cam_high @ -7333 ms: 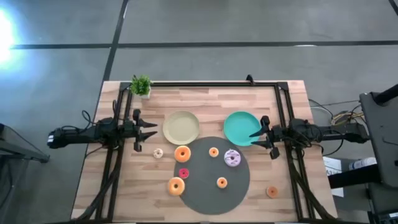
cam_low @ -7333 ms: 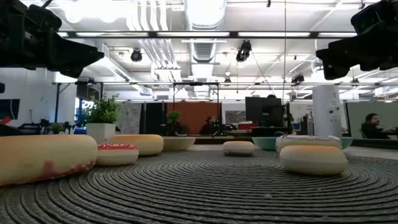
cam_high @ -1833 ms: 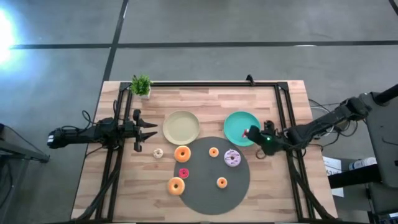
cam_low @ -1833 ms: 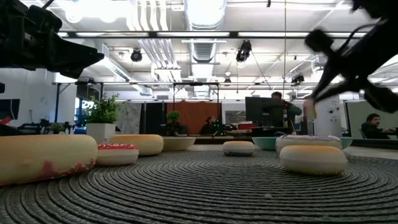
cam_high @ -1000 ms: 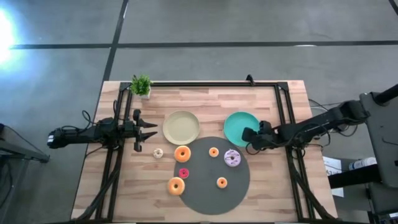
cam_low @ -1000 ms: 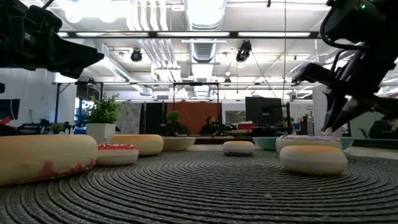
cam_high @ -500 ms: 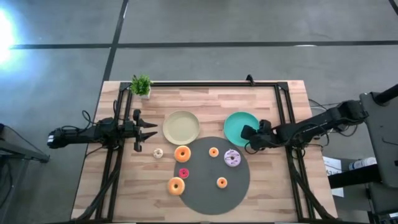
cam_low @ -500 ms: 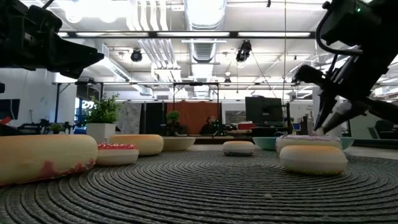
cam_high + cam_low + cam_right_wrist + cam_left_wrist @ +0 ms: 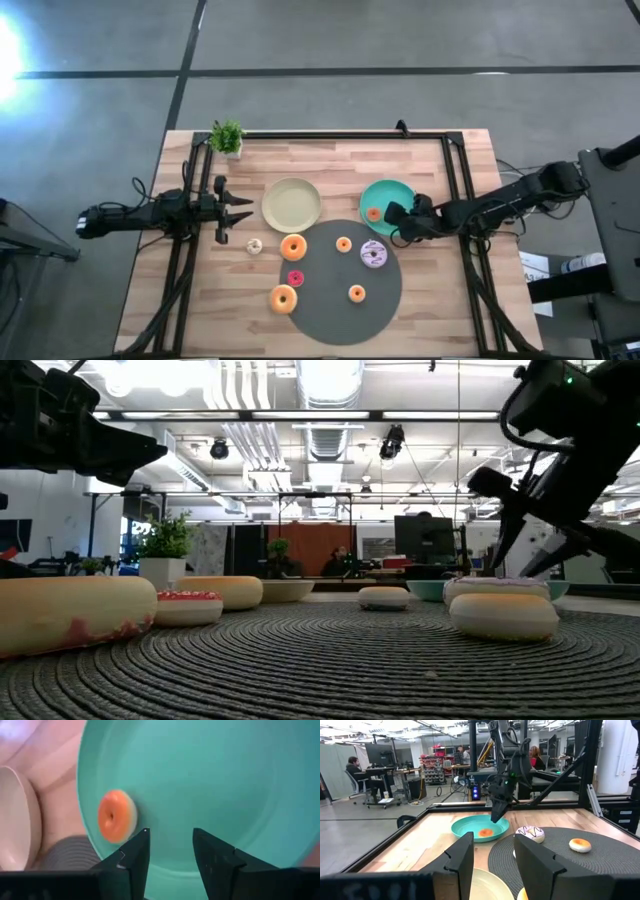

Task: Pick & Place donuts
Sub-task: Put the small orange donut on the green plate

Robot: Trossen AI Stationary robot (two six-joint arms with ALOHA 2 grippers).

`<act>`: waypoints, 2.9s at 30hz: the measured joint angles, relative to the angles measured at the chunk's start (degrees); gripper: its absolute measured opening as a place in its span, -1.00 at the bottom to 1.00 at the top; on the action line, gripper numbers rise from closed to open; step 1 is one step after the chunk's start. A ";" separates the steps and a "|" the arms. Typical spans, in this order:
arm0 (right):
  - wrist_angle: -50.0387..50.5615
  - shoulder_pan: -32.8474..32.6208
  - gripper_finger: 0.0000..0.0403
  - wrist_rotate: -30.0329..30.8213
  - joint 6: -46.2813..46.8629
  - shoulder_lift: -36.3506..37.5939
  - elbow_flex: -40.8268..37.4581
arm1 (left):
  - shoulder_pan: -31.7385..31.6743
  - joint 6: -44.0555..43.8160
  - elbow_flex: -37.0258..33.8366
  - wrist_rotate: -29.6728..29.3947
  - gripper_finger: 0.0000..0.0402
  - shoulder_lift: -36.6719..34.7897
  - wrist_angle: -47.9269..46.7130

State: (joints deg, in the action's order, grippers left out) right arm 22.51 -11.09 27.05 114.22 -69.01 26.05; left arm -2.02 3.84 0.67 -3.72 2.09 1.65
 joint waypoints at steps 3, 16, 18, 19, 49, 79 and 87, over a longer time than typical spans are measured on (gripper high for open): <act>-0.03 0.06 -0.27 0.13 -3.28 0.17 1.61 | 0.02 0.00 0.00 0.01 -0.42 0.00 0.00; 2.41 12.51 -0.26 -13.46 -35.74 -12.35 12.54 | 0.00 0.00 0.00 0.01 -0.42 -0.01 0.00; 2.78 13.04 -0.26 -13.47 -38.15 -14.48 14.90 | 0.01 0.00 0.00 0.00 -0.42 -0.01 0.00; 3.21 13.35 -0.25 -13.57 -38.74 -15.38 15.91 | 0.01 0.00 0.00 -0.01 -0.42 -0.02 -0.02; 5.91 16.40 -0.95 -8.95 -44.99 -19.31 19.85 | 0.02 0.00 0.00 -0.03 -0.42 0.02 -0.11; 37.21 0.66 -0.95 24.43 -71.82 -19.73 50.47 | 0.01 0.01 0.00 -0.03 -0.42 -0.01 -0.13; 36.71 -5.25 -0.96 38.13 -84.35 -24.43 58.75 | -0.07 -7.23 -0.02 -1.32 -0.42 0.26 15.17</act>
State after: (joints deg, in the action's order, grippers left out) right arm 59.22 -16.34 65.18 29.87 -93.45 84.80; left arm -2.09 -3.40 0.64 -5.04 2.35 16.82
